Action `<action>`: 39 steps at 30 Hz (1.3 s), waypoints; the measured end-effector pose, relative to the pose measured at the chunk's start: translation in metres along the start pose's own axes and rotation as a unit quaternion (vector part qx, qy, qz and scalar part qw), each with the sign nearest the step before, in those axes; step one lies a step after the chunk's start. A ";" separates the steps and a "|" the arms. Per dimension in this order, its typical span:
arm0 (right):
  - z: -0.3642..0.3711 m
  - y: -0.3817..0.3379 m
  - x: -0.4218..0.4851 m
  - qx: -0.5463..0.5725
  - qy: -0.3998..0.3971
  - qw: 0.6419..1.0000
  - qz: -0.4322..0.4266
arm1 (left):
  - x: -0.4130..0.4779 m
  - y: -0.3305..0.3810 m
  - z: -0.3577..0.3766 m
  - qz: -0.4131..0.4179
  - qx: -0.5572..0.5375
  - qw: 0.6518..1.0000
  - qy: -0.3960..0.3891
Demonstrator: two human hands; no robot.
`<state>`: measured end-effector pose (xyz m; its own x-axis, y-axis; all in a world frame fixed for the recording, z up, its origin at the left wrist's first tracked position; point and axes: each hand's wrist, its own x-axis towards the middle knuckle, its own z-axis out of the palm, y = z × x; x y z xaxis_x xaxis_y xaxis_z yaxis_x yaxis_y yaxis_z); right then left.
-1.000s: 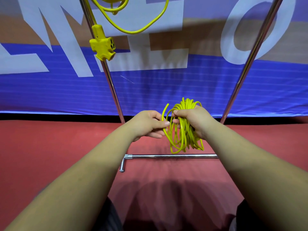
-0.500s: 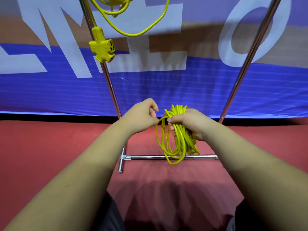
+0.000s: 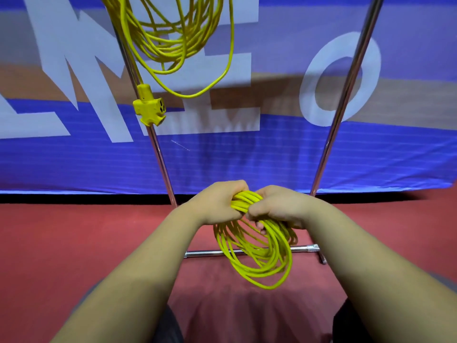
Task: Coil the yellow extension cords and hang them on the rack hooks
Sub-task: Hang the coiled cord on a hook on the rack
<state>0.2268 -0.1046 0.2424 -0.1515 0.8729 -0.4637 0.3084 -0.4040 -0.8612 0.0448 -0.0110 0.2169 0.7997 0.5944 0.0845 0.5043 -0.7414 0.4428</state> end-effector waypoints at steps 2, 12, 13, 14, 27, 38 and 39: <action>-0.003 -0.001 -0.006 -0.034 0.042 0.998 -0.024 | 0.001 0.008 0.000 -0.016 -0.022 1.000 0.004; -0.040 -0.017 -0.047 -0.138 0.248 0.944 -0.169 | 0.022 0.053 -0.062 -0.097 -0.071 0.988 0.094; -0.044 -0.021 -0.050 -0.148 0.268 0.935 -0.177 | 0.026 0.058 -0.070 -0.097 -0.067 0.988 0.102; -0.047 -0.025 -0.052 -0.162 0.288 0.926 -0.182 | 0.030 0.064 -0.077 -0.094 -0.061 0.988 0.109; -0.160 -0.141 -0.116 -0.302 0.436 0.812 -0.243 | 0.102 0.161 -0.186 0.070 -0.079 0.977 0.187; -0.235 -0.266 -0.179 -0.344 0.500 0.733 -0.307 | 0.179 0.214 -0.305 0.160 0.132 0.931 0.300; -0.241 -0.273 -0.182 -0.346 0.509 0.726 -0.307 | 0.186 0.217 -0.311 0.159 0.142 0.928 0.305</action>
<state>0.3960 -0.0869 0.6120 0.2043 0.7230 0.6599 0.9274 0.0728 -0.3668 0.2019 0.0355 0.6066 0.6333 0.3330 0.6986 0.4096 -0.9101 0.0625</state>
